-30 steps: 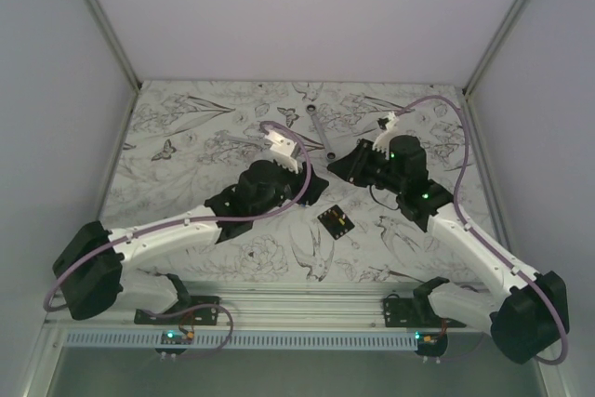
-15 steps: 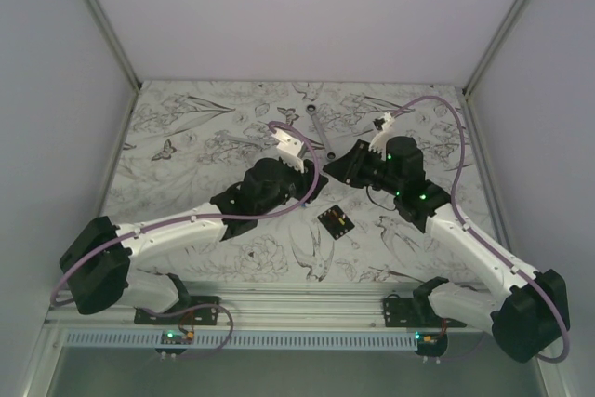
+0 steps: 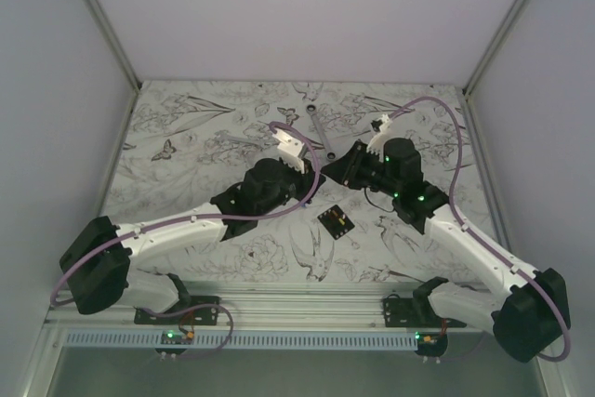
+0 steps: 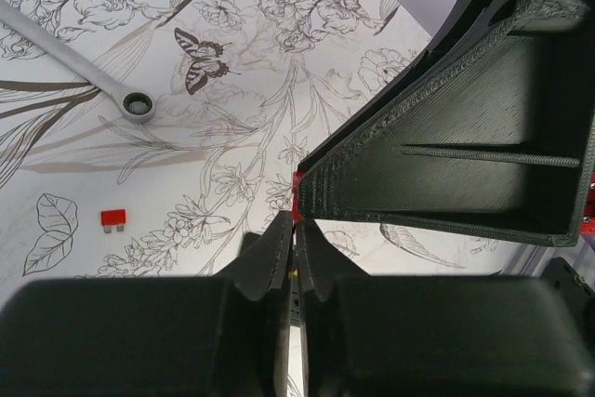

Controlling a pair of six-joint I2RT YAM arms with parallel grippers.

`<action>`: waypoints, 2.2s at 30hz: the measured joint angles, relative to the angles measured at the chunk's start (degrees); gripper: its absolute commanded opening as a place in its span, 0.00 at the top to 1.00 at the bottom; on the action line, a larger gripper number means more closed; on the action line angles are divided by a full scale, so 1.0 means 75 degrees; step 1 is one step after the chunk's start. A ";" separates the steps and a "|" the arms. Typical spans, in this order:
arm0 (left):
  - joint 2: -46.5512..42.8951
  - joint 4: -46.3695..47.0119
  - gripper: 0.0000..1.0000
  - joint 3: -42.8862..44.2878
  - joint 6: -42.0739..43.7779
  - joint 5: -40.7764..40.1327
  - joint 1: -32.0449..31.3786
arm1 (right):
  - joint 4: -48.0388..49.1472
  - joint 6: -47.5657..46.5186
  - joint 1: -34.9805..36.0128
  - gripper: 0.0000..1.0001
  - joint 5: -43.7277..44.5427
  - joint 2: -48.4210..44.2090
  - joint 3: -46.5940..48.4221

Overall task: Snap on the fuse box
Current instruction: Pick up the fuse from the center of the board.

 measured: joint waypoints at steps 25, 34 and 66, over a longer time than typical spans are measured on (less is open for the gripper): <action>-0.1562 -0.0542 1.00 -0.0705 0.0522 0.3273 0.1309 | -0.1163 -0.3879 0.0073 0.42 -0.1402 -0.1553 0.0306; -0.1918 -0.1364 1.00 -0.0291 0.0810 0.5727 0.1317 | -0.1620 -0.5715 0.0073 0.46 -0.3284 -0.1766 0.0396; -0.1684 -0.1679 1.00 0.0210 0.1233 0.6566 0.0880 | -0.1795 -0.6432 0.0195 0.79 -0.5045 -0.1276 0.0778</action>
